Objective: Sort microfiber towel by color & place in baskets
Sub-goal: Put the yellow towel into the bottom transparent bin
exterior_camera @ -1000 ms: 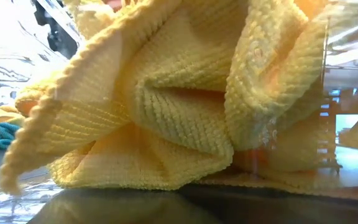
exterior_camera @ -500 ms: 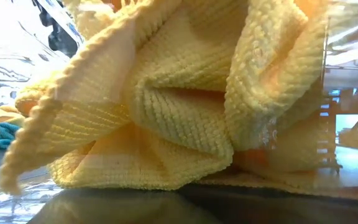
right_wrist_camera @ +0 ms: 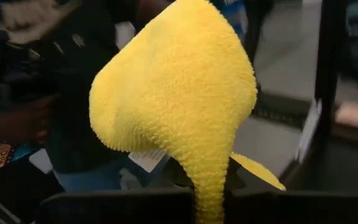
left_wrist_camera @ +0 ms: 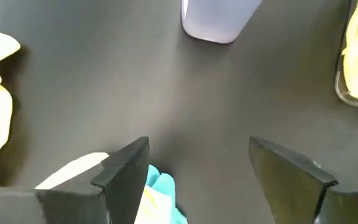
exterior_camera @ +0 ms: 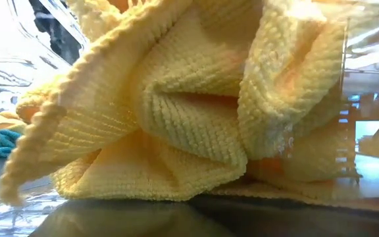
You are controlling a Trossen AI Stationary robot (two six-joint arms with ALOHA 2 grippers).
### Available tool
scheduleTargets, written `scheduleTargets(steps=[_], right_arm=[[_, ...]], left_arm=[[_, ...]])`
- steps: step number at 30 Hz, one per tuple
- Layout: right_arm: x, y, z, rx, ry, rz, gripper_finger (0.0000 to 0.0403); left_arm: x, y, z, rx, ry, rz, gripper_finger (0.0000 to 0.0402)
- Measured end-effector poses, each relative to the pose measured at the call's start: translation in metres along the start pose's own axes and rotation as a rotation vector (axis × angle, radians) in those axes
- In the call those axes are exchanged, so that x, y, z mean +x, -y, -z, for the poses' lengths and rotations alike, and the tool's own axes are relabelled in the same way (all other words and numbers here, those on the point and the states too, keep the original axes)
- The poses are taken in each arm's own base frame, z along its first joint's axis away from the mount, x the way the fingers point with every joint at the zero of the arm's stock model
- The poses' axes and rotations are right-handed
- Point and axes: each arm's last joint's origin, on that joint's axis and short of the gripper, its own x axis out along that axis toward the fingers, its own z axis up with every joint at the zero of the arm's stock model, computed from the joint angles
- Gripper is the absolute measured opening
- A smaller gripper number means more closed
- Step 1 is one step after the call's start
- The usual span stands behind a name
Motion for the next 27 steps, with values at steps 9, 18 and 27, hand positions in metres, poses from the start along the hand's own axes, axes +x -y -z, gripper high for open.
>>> scheduleTargets(steps=[9,18,27], right_arm=[[0.046,0.037,0.070,0.183,-0.267,0.212,0.0002],[0.043,0.044,0.113,0.278,-0.587,0.399,0.0003],[0.059,0.047,0.149,0.274,-0.738,0.383,0.0004]], left_arm=[[0.000,0.000,0.001,0.023,-0.011,0.014,0.0278],[0.000,0.000,0.001,0.021,-0.019,0.021,0.0278],[0.000,0.000,0.002,0.029,-0.024,0.019,0.0278]])
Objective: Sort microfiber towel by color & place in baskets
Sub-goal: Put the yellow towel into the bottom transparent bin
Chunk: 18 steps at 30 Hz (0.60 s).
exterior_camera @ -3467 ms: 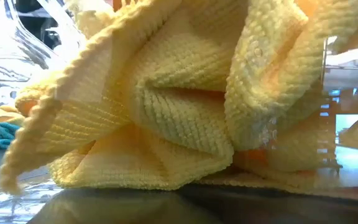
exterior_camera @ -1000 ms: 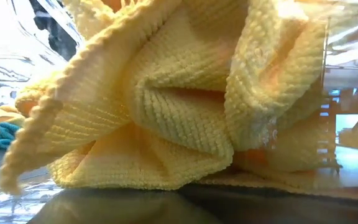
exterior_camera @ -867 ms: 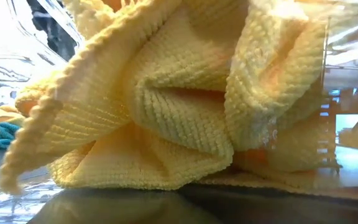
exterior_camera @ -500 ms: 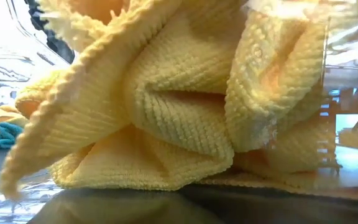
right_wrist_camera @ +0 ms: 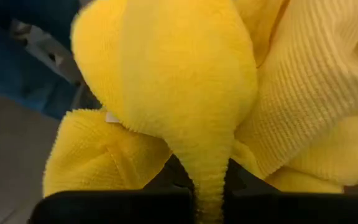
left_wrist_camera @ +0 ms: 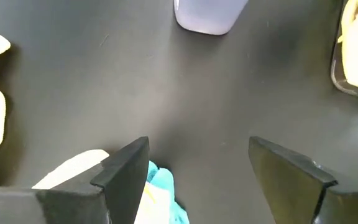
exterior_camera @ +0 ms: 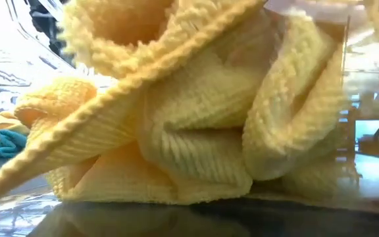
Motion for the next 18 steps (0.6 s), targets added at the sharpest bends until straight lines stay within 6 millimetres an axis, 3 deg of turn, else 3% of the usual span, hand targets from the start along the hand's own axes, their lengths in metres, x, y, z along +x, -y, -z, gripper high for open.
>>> scheduleTargets(steps=[10,18], right_arm=[[0.033,0.009,0.012,0.028,-0.101,0.009,0.0004],[0.024,0.006,0.010,0.074,-0.080,0.012,0.0030]], left_arm=[[0.000,-0.003,0.007,0.071,-0.080,-0.024,0.0278],[-0.002,-0.011,0.022,0.170,-0.229,-0.137,0.0278]])
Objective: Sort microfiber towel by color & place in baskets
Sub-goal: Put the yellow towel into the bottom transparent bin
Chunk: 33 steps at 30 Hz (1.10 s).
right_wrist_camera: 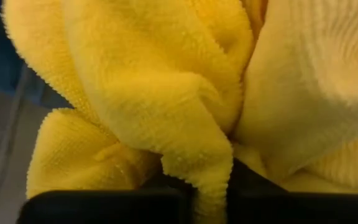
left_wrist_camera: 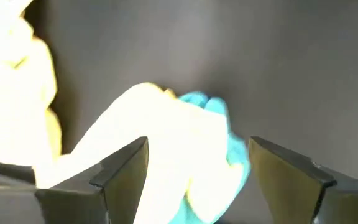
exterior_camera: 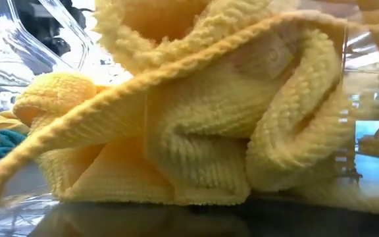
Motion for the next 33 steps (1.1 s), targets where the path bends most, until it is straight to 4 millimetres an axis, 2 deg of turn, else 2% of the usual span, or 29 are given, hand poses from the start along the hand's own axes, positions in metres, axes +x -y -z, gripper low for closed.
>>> scheduleTargets(steps=[5,12,16,21,29,33], right_arm=[[-0.014,-0.005,-0.005,0.031,0.051,-0.014,0.0094],[-0.044,-0.014,-0.011,0.051,0.135,-0.037,0.0197],[-0.065,-0.020,-0.014,0.070,0.195,-0.058,0.0239],[-0.092,-0.030,-0.017,0.075,0.286,-0.092,0.0259],[-0.135,-0.047,-0.017,0.066,0.468,-0.066,0.0254],[-0.149,-0.051,-0.015,0.088,0.521,-0.039,0.0253]], left_arm=[[0.010,-0.004,0.008,-0.006,-0.078,-0.036,0.0278],[0.044,-0.015,0.028,-0.070,-0.233,-0.077,0.0278],[0.045,-0.021,0.024,-0.130,-0.207,-0.107,0.0278],[0.054,-0.030,0.020,-0.214,-0.185,-0.084,0.0278],[0.080,-0.043,0.009,-0.301,-0.329,-0.051,0.0278],[0.098,-0.050,0.000,-0.340,-0.376,-0.040,0.0278]])
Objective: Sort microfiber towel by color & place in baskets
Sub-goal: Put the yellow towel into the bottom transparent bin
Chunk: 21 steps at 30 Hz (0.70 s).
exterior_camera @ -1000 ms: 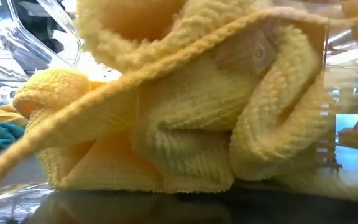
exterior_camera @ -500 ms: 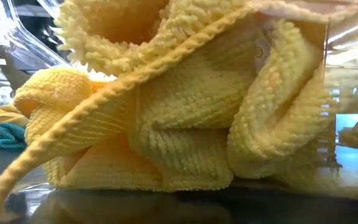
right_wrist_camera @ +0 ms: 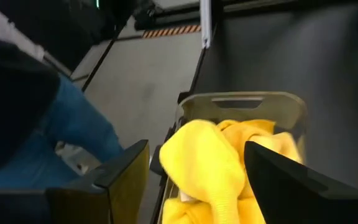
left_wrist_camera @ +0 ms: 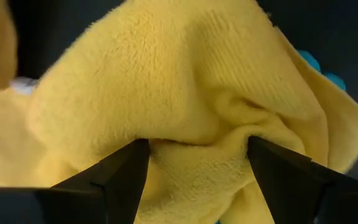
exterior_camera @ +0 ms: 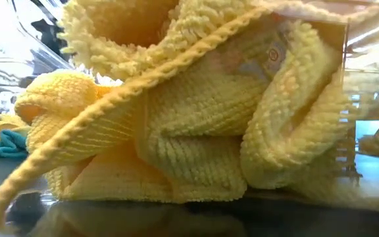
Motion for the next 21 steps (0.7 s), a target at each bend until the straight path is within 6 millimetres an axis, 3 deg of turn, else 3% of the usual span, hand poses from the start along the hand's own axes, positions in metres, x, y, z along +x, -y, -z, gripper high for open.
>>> scheduleTargets(steps=[3,5,11,12,16,21], right_arm=[[-0.004,-0.004,0.000,0.022,0.015,-0.003,0.0253],[-0.003,-0.007,0.002,0.035,0.008,-0.010,0.0253],[-0.003,-0.019,0.008,0.031,-0.008,-0.033,0.0253],[-0.003,-0.020,0.009,0.030,-0.008,-0.030,0.0253],[-0.004,-0.021,0.009,0.027,-0.006,-0.033,0.0253],[-0.010,-0.022,0.007,0.022,0.006,-0.040,0.0253]], left_arm=[[0.009,0.001,-0.010,-0.010,-0.029,0.040,0.0260],[0.014,0.002,-0.014,0.007,-0.057,0.080,0.0225],[0.011,0.003,-0.011,0.059,-0.103,0.150,0.0034],[0.007,0.003,-0.010,0.064,-0.101,0.161,0.0020],[-0.018,0.003,-0.009,0.072,-0.062,0.178,0.0023],[-0.069,0.001,0.000,0.078,0.051,0.196,0.0010]])
